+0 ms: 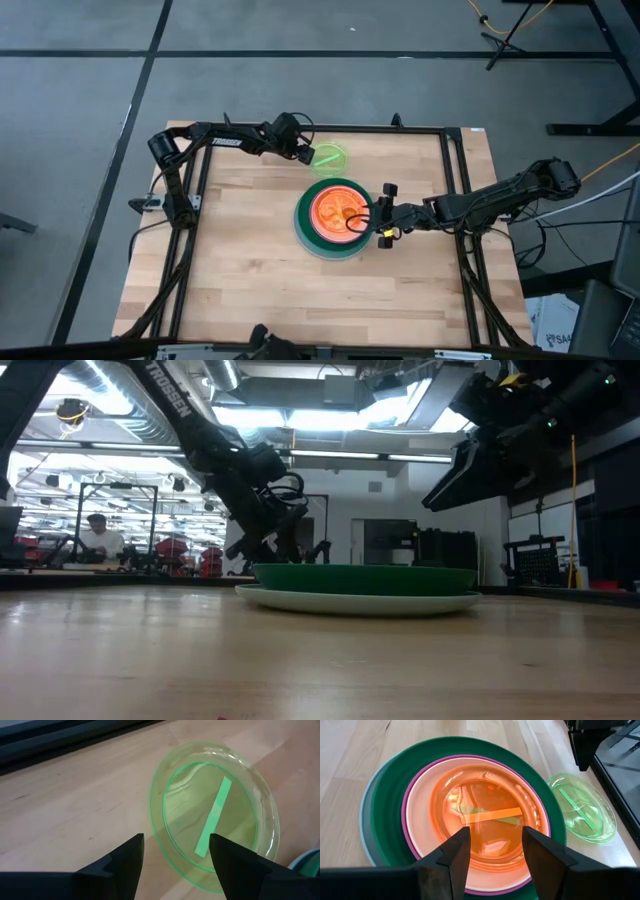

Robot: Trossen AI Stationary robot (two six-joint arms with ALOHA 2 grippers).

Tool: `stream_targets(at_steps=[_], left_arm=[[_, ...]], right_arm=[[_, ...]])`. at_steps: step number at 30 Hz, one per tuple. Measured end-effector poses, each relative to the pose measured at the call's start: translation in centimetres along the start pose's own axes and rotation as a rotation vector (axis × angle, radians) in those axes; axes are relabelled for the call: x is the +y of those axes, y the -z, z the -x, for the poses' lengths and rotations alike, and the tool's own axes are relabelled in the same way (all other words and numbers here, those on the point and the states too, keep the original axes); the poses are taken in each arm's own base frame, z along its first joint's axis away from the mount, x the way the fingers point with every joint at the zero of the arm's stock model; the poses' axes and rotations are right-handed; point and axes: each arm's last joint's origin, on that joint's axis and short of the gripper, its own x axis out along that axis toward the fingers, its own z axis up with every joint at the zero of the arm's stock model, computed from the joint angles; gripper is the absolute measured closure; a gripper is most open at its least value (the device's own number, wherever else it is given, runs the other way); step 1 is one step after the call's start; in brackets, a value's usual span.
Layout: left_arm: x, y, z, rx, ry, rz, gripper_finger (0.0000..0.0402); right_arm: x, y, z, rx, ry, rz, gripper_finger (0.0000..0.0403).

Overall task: Stack plastic plates
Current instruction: Stack the green plate on top of orange plate

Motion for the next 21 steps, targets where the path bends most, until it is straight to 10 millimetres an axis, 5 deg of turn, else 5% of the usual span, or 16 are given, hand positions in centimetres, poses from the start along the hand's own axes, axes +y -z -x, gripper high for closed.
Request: stream_targets(at_steps=[21], left_arm=[[0.4, 1.3, -2.9, 0.071, 0.089, 0.027, 0.0182]], right_arm=[[0.0, 0.0, 0.0, 0.001, 0.000, 0.000, 0.0231]])
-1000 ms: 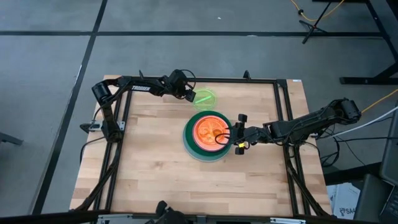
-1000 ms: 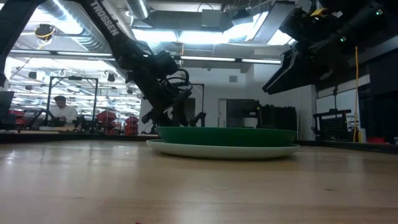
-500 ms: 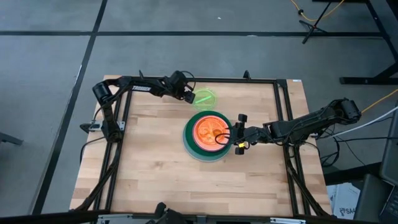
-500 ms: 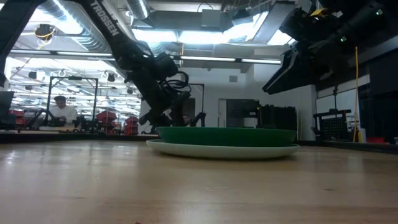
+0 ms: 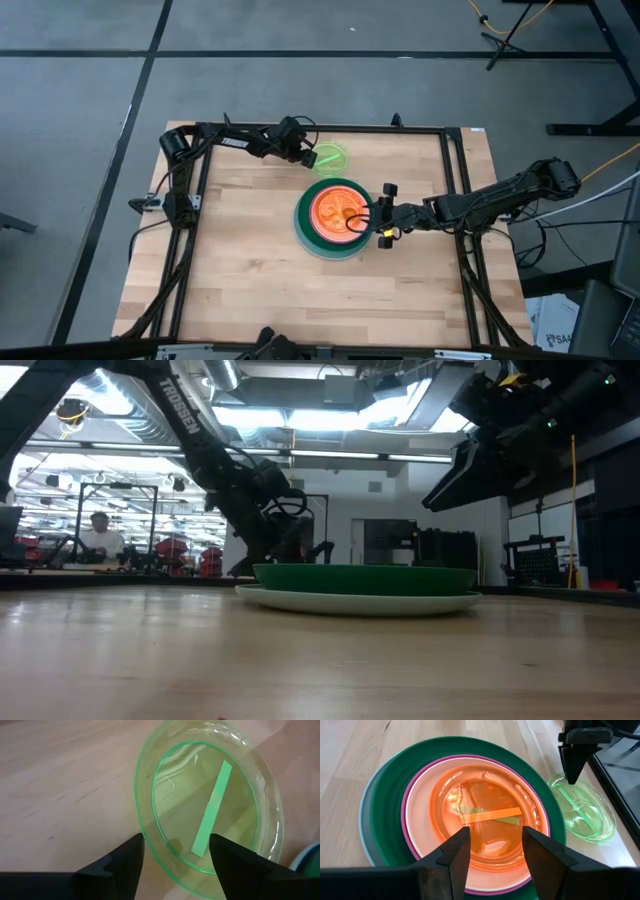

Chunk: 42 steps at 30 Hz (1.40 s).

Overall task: Stack plastic plates
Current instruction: Stack the green plate on top of orange plate

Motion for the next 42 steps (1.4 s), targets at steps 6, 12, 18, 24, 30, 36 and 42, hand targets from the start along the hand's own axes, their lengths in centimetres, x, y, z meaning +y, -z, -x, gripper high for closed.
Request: stream_targets(at_steps=[6, 12, 18, 24, 30, 36, 42], left_arm=[[-0.3, 0.2, -0.1, -0.001, -0.008, -0.021, 0.0183], [-0.3, 0.3, -0.1, -0.002, -0.018, -0.044, 0.0210], [-0.3, 0.3, -0.1, -0.009, -0.037, -0.053, 0.0255], [-0.5, 0.5, -0.2, -0.023, -0.075, -0.089, 0.0293], [-0.6, 0.5, -0.3, -0.033, -0.093, -0.102, 0.0321], [-0.7, 0.5, -0.3, -0.053, -0.106, -0.130, 0.0354], [-1.2, 0.2, -0.3, -0.109, -0.104, -0.152, 0.0389]], right_arm=[[0.0, 0.0, 0.0, 0.000, 0.000, 0.000, 0.0231], [0.0, 0.0, 0.0, 0.000, 0.000, 0.000, 0.0231], [0.0, 0.0, 0.0, 0.000, 0.000, 0.000, 0.0231], [0.0, 0.0, 0.0, 0.000, 0.000, 0.000, 0.0231], [0.0, 0.0, 0.0, 0.000, 0.000, 0.000, 0.0231], [0.0, 0.0, 0.0, 0.000, 0.000, 0.000, 0.0231], [0.0, 0.0, 0.0, 0.000, 0.000, 0.000, 0.0231]])
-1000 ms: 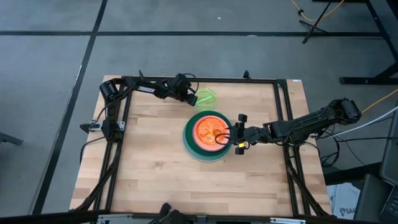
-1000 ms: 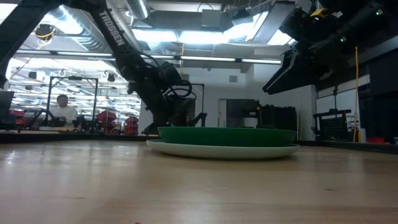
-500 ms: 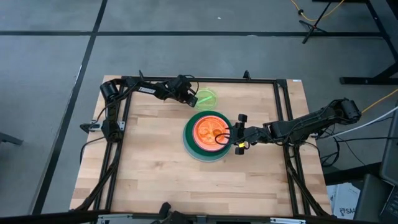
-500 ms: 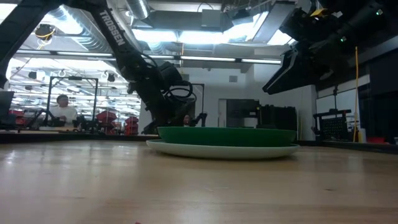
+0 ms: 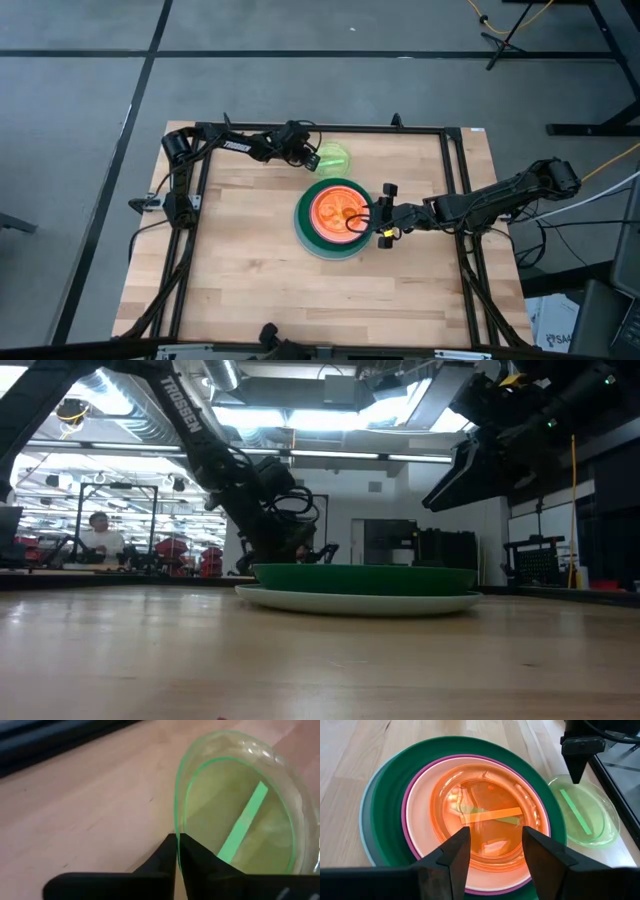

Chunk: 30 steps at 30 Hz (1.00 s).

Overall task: Stack plastic plates
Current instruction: Stack the green plate on top of orange plate

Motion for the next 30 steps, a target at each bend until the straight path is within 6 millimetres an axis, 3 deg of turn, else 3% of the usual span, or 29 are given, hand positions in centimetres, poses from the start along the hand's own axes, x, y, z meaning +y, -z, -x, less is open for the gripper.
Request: stream_targets(at_steps=[30], left_arm=[[-1.4, -1.6, 0.2, -0.199, 0.072, -0.014, 0.0399]], right_arm=[[0.0, 0.2, 0.0, 0.019, -0.002, -0.013, 0.0231]])
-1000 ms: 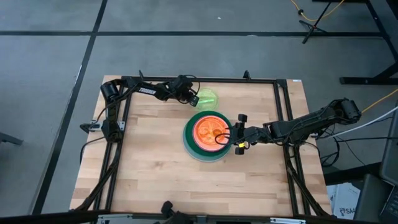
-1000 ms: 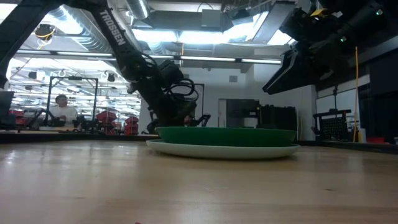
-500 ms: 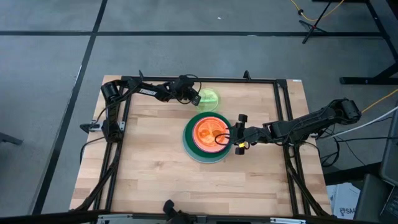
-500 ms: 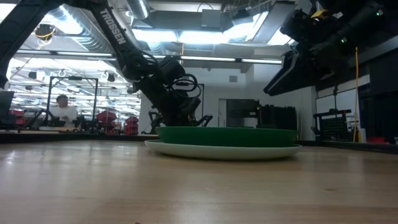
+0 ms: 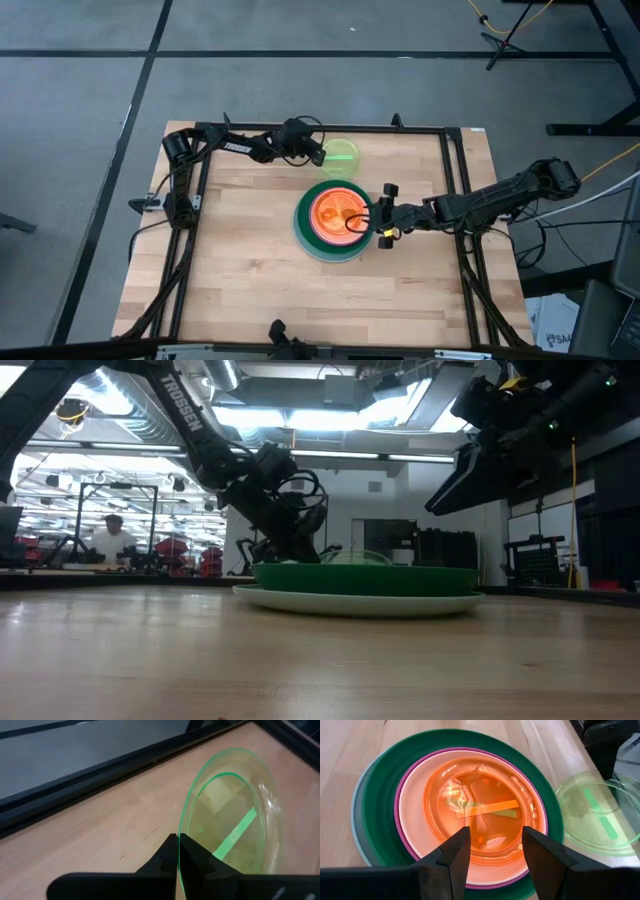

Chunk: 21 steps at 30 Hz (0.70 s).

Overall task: Stack plastic plates
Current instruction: Stack the green plate on top of orange plate

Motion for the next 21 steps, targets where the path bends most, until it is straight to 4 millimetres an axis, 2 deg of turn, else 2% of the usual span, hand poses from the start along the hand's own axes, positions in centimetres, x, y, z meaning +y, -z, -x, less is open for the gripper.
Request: stream_targets(at_steps=[5, 11, 21], left_arm=[[-0.3, -0.5, 0.4, -0.027, 0.012, 0.001, 0.0399], [-1.1, -2.2, 1.9, -0.094, 0.024, -0.025, 0.0399], [-4.9, -3.7, 5.5, -0.147, 0.145, -0.109, 0.0399]], right_arm=[[0.9, -0.2, 0.4, -0.024, 0.001, 0.026, 0.0231], [1.9, -0.2, 1.0, -0.043, 0.039, 0.085, 0.0231], [3.3, -1.1, 2.1, -0.085, 0.082, 0.160, 0.0231]])
